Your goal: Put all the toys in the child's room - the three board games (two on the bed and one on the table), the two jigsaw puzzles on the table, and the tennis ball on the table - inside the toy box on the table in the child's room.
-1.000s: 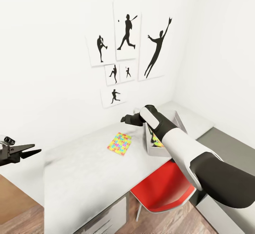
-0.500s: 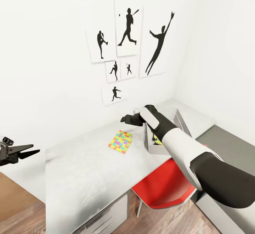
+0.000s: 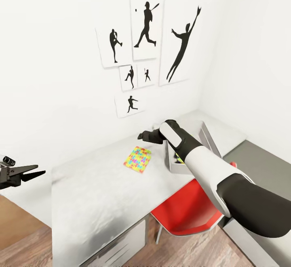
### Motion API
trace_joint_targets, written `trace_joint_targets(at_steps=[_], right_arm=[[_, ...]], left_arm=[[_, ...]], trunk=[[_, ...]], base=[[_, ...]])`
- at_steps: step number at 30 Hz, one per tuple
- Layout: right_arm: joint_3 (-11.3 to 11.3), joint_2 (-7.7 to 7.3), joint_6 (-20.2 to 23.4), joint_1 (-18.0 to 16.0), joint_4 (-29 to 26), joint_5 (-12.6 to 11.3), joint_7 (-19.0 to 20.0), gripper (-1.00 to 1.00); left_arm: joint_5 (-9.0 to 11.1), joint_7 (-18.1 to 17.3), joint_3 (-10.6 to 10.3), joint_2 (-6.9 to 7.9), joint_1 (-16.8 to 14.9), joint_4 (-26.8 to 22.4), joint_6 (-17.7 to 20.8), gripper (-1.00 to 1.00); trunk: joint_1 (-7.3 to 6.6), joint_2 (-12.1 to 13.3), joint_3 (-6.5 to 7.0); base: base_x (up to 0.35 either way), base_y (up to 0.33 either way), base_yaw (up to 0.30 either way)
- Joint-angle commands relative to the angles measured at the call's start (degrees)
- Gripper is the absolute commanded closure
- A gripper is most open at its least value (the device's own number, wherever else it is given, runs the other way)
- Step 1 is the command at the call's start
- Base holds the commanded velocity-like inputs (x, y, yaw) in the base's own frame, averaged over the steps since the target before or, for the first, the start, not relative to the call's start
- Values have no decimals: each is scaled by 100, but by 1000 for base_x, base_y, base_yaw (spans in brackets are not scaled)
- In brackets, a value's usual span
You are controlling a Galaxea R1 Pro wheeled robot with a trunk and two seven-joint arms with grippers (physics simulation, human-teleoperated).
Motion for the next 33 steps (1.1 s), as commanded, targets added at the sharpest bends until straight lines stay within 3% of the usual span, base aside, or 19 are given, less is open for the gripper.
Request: trace_joint_targets(at_steps=[1, 33], right_arm=[[16, 0, 3, -7, -3, -56, -54, -100], [34, 0, -83, -7, -5, -24, -43, -100]], left_arm=[[5, -20, -5, 3, -4, -1, 59, -100], [9, -20, 0, -5, -4, -1, 52, -100]], trunk=[[3, -13, -22], [3, -13, -322]], base=[[0, 0, 0], [0, 0, 0]])
